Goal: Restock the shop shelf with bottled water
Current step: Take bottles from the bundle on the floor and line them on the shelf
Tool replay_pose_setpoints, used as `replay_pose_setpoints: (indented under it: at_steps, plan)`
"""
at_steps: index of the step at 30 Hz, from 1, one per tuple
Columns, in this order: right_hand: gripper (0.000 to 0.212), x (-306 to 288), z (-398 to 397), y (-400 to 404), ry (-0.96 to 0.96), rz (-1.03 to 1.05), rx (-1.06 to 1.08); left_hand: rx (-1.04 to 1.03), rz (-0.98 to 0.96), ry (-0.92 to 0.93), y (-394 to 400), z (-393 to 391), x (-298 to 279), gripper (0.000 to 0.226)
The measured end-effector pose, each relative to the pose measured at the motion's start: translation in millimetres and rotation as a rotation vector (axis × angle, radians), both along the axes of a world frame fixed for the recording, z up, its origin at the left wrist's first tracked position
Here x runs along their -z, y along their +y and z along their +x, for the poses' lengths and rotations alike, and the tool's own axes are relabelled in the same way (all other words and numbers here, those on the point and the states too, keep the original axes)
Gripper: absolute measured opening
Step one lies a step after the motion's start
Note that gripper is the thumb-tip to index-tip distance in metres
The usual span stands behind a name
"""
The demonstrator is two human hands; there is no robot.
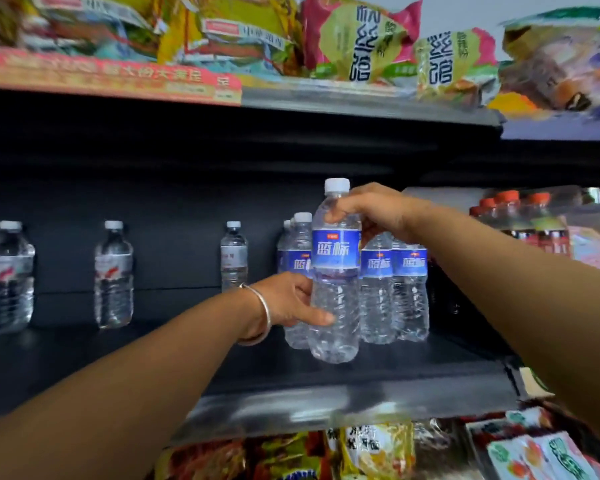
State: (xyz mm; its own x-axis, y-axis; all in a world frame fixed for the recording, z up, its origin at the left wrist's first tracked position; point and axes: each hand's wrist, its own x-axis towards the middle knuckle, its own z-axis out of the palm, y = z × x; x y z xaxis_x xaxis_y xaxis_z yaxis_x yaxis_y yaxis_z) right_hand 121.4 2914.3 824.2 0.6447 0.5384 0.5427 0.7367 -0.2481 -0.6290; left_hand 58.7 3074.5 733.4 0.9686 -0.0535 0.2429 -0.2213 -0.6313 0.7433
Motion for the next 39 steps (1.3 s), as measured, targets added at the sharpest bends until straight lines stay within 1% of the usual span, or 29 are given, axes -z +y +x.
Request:
replay_pose_setpoints:
  at_steps: [1, 5, 8, 10, 14, 16, 19, 21, 23, 27, 29, 31, 32, 34, 35, 37, 39]
  plan:
    - [0.022, 2.3, 5.9, 6.4, 0.000, -0.015, -0.017, -0.018, 0.001, -0.018, 3.9, 3.0, 4.1, 0.022]
    - [0.010, 12.4, 21.6, 24.0, 0.031, -0.048, -0.063, -0.100, 0.024, -0.060, 16.4, 10.1, 18.3, 0.024]
    - [0.014, 15.5, 29.2, 31.6, 0.066, -0.040, -0.077, -0.134, 0.016, -0.070, 21.7, 11.9, 23.0, 0.022]
    - [0.008, 14.8, 31.5, 33.3, 0.091, -0.044, -0.081, -0.148, 0.006, -0.079, 21.3, 10.8, 23.7, 0.023]
    - [0.008, 14.6, 34.3, 32.7, 0.145, -0.047, -0.113, -0.236, 0.048, -0.101, 20.5, 12.5, 25.6, 0.024]
    - [0.006, 15.6, 35.0, 32.8, 0.157, -0.034, -0.125, -0.293, 0.075, -0.118, 20.1, 14.8, 26.8, 0.032]
    - [0.008, 16.8, 37.6, 33.5, 0.158, -0.022, -0.124, -0.359, 0.092, -0.130, 18.7, 18.5, 30.1, 0.053]
    - [0.010, 17.4, 38.9, 34.0, 0.152, -0.019, -0.125, -0.377, 0.085, -0.136, 18.7, 21.3, 32.5, 0.058]
    - [0.013, 19.3, 39.3, 34.0, 0.153, 0.004, -0.123, -0.383, 0.068, -0.138, 18.9, 22.9, 33.7, 0.057]
    - [0.021, 29.6, 37.4, 31.7, 0.152, 0.098, -0.082, -0.361, 0.045, -0.136, 20.2, 24.4, 37.0, 0.043]
    - [0.025, 36.9, 33.6, 28.0, 0.120, 0.160, 0.001, -0.345, 0.024, -0.138, 17.6, 23.3, 39.9, 0.045]
    - [0.020, 45.8, 25.7, 19.2, 0.051, 0.194, 0.091, -0.435, 0.065, -0.203, 12.7, 19.9, 43.1, 0.066]
    - [0.018, 51.1, 20.7, 13.0, 0.002, 0.187, 0.130, -0.508, 0.089, -0.280, 8.3, 15.6, 44.1, 0.073]
    - [0.014, 64.6, 9.4, -2.0, -0.136, 0.118, 0.223, -0.599, 0.141, -0.492, -2.8, 3.3, 46.5, 0.066]
    - [0.014, 73.2, 3.1, -10.5, -0.209, 0.073, 0.272, -0.598, 0.179, -0.575, -10.4, -3.9, 48.5, 0.060]
    - [0.016, 93.5, -11.9, -29.6, -0.305, 0.001, 0.340, -0.495, 0.206, -0.643, -27.1, -11.9, 57.2, 0.054]
    - [0.022, 119.2, -27.3, -49.6, -0.352, -0.098, 0.400, -0.338, 0.174, -0.613, -47.5, -16.1, 73.2, 0.052]
